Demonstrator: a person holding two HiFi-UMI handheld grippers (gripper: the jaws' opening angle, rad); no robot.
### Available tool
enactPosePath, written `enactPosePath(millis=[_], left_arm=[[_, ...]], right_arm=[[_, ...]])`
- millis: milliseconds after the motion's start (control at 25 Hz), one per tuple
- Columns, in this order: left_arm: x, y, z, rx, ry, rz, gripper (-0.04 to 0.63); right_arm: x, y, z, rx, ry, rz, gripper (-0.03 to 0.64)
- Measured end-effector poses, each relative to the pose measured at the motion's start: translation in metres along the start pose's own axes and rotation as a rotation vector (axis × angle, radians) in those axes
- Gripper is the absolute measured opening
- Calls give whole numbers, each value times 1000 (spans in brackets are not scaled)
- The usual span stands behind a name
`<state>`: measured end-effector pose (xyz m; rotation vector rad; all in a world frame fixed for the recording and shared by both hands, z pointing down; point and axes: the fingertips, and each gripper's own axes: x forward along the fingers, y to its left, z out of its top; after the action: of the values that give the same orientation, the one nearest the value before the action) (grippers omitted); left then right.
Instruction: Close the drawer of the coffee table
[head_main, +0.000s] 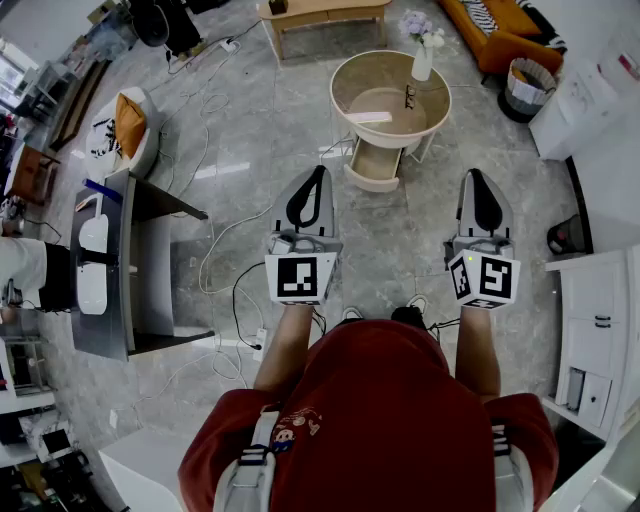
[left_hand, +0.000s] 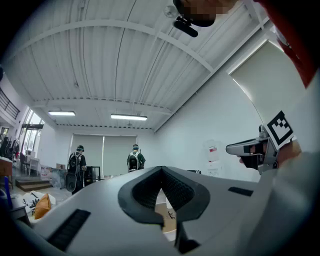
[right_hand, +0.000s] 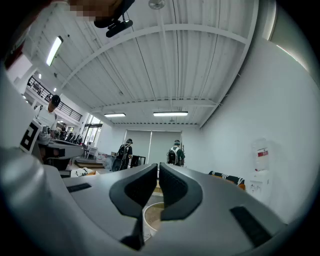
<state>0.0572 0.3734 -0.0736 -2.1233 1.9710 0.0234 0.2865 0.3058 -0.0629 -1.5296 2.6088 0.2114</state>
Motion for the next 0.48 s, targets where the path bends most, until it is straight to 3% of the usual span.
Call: enactPosePath(millis=[120, 280, 480], left_arm=[[-8, 4, -7, -3, 73, -4, 12], [-16, 14, -5, 0, 41, 5, 12], [-28, 23, -9, 2, 58, 6, 12]], right_arm=[[-1, 7, 1, 0, -4, -3, 28], [-2, 21, 3, -6, -11, -1, 28], [-3, 39, -1, -5, -5, 5, 28]])
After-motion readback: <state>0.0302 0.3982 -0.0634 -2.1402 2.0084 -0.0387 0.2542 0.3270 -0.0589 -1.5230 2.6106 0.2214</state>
